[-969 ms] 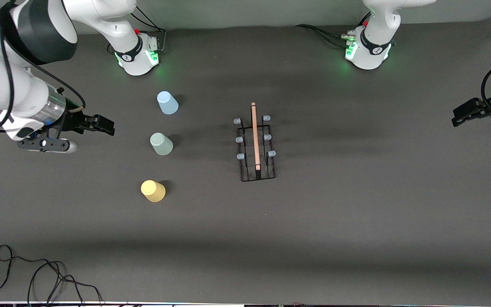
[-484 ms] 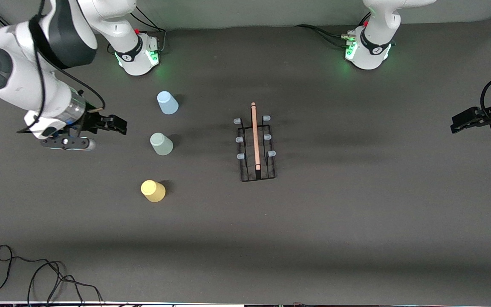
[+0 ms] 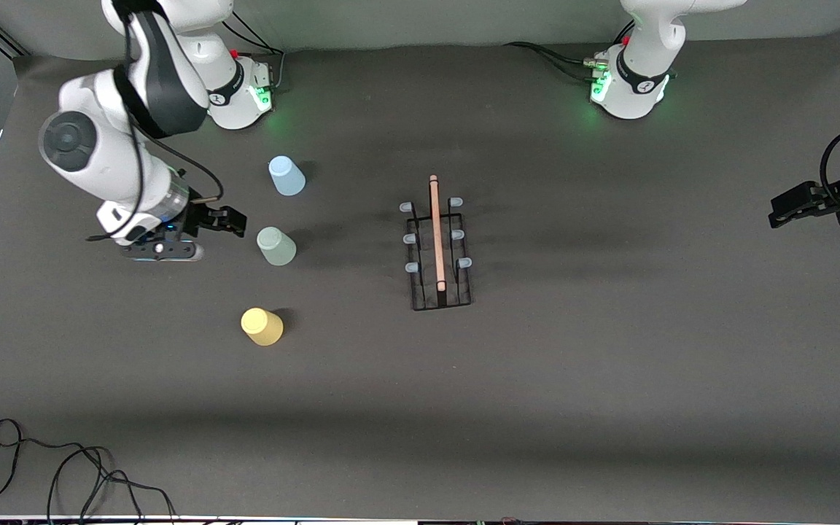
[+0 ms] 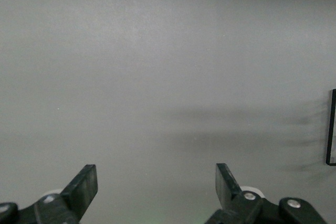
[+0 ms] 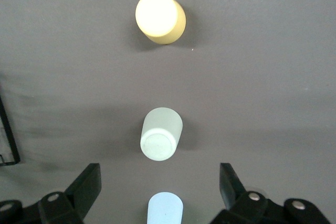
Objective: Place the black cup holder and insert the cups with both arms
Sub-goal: 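Reach the right gripper toward the pale green cup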
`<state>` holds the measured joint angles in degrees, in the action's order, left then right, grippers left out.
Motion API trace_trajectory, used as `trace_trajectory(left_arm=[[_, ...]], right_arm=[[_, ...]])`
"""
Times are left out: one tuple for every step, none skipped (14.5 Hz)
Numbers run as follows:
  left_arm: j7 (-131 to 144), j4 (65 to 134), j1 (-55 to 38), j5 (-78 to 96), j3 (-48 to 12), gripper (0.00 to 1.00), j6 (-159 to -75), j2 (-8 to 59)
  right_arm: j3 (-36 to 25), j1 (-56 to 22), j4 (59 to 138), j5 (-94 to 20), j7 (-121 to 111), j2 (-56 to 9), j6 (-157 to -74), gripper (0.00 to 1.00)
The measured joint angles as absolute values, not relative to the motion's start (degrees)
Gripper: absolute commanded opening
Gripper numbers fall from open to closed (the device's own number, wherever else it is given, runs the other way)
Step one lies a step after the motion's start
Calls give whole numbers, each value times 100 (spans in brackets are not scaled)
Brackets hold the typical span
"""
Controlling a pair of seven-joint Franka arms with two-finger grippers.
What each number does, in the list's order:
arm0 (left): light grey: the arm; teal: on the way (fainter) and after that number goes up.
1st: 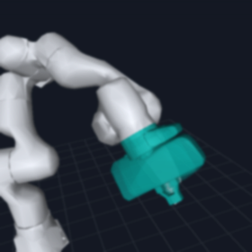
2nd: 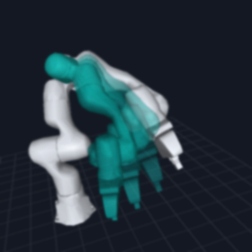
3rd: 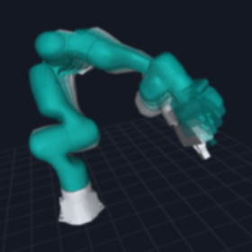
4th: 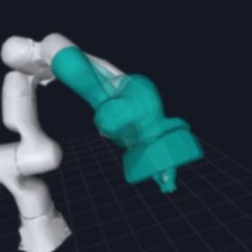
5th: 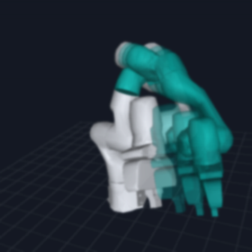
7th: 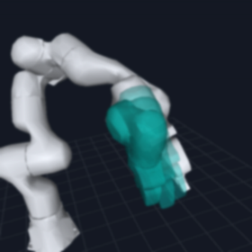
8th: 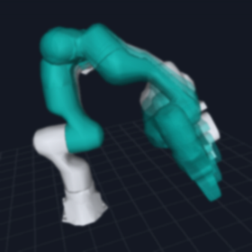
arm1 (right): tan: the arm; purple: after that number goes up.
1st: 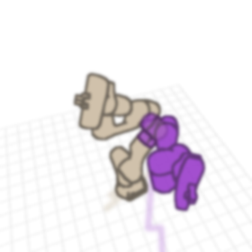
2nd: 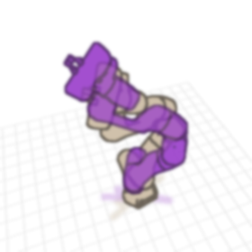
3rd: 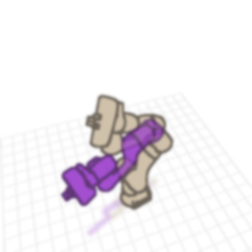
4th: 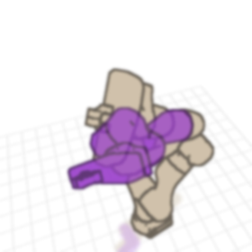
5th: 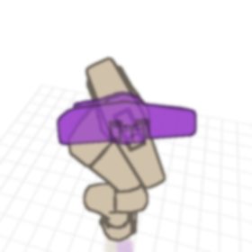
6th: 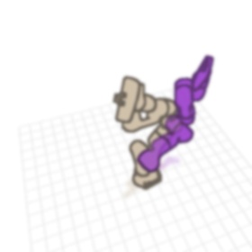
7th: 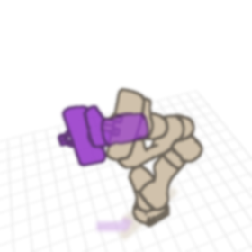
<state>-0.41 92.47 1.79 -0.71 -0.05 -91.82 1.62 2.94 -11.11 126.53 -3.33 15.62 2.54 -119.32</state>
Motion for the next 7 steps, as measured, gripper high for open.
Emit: trace_trajectory(left_arm=[[-41, 9247, 176, -60, -9, 100, -9178, 163], [-41, 9248, 167, -45, -15, 100, -9176, 169], [-41, 9247, 151, -34, -29, 100, -9176, 192], [-41, 9243, 128, -31, -42, 100, -9177, 234], [-41, 9229, 111, -30, -54, 100, -9178, 286], [-43, 9205, 102, -29, -61, 100, -9178, 337], [-50, 9172, 100, -29, -63, 100, -9178, 379]], right_arm=[[294, -1118, 12825, -333, 1562, 238, -12157, 100], [292, -1117, 12981, -333, 1562, 202, -12386, 100], [291, -1117, 13116, -333, 1562, 142, -12602, 100], [290, -1117, 13218, -333, 1562, 49, -12784, 100], [290, -1117, 13289, -333, 1562, -67, -12963, 100], [290, -1118, 13332, -333, 1562, -205, -13140, 100], [291, -1121, 13356, -333, 1562, -356, -13293, 100]])
